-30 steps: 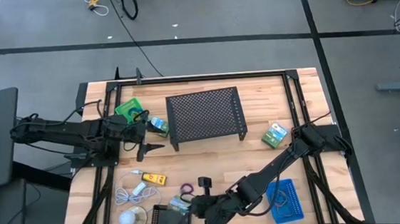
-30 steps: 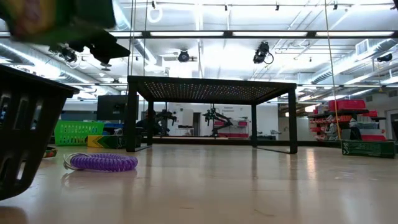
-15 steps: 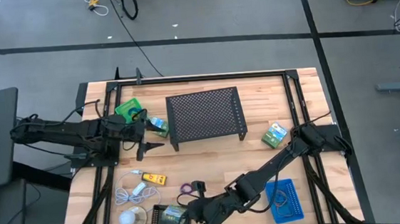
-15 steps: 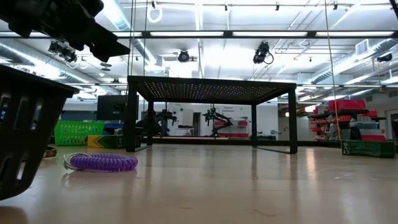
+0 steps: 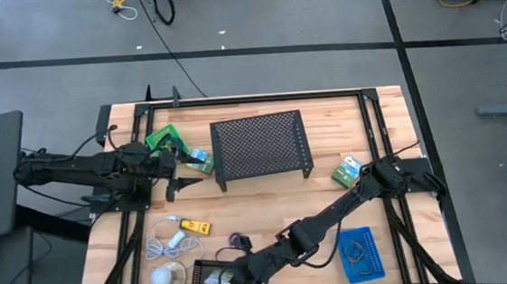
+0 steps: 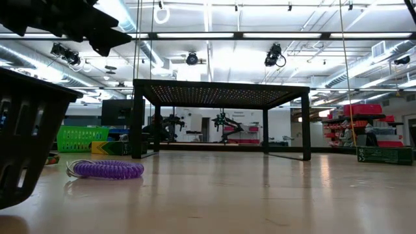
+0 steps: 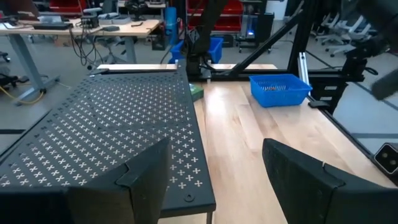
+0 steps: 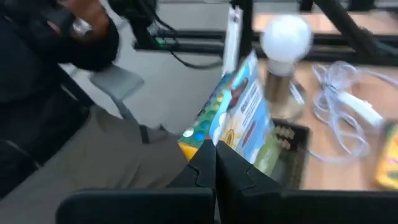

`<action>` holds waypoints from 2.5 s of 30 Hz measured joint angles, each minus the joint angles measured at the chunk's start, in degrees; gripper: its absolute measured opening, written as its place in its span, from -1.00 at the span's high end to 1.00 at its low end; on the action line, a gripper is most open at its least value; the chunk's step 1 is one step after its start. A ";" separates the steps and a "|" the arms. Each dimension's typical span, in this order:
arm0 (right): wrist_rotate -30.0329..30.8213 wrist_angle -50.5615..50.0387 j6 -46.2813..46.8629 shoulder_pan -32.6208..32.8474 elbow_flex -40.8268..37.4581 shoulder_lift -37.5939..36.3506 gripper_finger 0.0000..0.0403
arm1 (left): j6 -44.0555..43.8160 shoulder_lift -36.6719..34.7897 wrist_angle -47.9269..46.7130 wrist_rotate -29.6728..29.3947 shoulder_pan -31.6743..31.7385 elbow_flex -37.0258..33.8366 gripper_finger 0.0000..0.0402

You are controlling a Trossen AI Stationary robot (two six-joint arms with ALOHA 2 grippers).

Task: Pick & Place Office Desk Supplies
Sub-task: Put the yellow crayon box into the black bin, then put the purple spring keychain into the green bin

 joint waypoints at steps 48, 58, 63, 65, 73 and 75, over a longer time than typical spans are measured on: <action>-25.35 13.29 -8.67 -9.49 0.07 9.17 1.00 | -0.95 -0.21 -0.31 -3.87 0.02 -0.02 -0.30; -15.78 4.67 -9.95 -9.20 0.05 7.49 1.00 | -1.06 -0.19 -0.34 -3.87 0.00 -0.02 -0.30; 2.21 -4.26 -17.19 -6.19 0.05 4.30 1.00 | -0.44 -0.21 -0.38 -3.85 0.00 -0.02 -0.30; 8.25 -6.96 -19.40 -4.13 0.05 3.75 1.00 | -0.05 -0.20 -0.77 -3.85 0.00 -0.02 -0.30; 18.15 -12.28 -24.99 3.40 0.05 3.70 0.76 | -0.10 -0.19 -1.43 -3.85 0.00 -0.02 -0.30; 19.26 -12.39 -24.80 4.68 0.70 3.70 0.60 | -0.13 -0.19 -1.78 -3.87 0.00 -0.02 -0.30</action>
